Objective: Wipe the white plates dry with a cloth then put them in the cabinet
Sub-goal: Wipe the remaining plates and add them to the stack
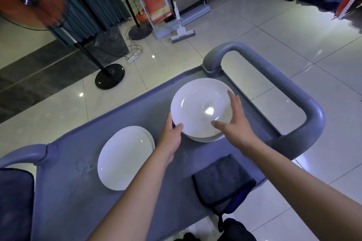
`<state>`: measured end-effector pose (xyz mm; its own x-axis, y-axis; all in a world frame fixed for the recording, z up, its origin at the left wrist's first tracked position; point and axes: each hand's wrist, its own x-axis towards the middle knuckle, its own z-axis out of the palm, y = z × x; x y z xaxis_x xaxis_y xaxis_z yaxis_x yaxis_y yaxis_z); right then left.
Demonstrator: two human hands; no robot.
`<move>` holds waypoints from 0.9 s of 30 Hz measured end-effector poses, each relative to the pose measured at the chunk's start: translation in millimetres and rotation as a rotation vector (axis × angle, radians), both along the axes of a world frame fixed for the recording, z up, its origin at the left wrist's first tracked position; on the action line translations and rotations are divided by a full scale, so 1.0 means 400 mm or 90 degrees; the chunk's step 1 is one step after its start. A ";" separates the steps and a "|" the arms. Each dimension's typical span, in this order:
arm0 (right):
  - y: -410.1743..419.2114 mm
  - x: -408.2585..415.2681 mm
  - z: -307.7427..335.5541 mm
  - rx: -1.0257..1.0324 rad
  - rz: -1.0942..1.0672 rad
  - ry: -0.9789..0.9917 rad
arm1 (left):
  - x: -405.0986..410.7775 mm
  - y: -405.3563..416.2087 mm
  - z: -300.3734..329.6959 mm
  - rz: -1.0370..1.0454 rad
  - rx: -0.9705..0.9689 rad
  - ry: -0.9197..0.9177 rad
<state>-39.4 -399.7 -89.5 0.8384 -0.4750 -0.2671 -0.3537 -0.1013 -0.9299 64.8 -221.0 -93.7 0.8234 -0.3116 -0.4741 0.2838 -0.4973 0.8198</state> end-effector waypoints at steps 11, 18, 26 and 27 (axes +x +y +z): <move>0.236 -0.015 0.093 -0.390 0.107 0.025 | 0.000 0.165 0.048 -0.053 0.030 -0.050; 0.464 0.045 0.018 -0.192 0.277 0.119 | 0.030 0.570 -0.051 0.120 0.205 -0.156; 0.582 0.236 -0.061 0.017 0.054 0.259 | 0.033 0.712 -0.097 0.259 0.034 0.016; 0.587 0.246 -0.063 0.023 0.038 0.270 | 0.033 0.709 -0.095 0.273 0.011 0.027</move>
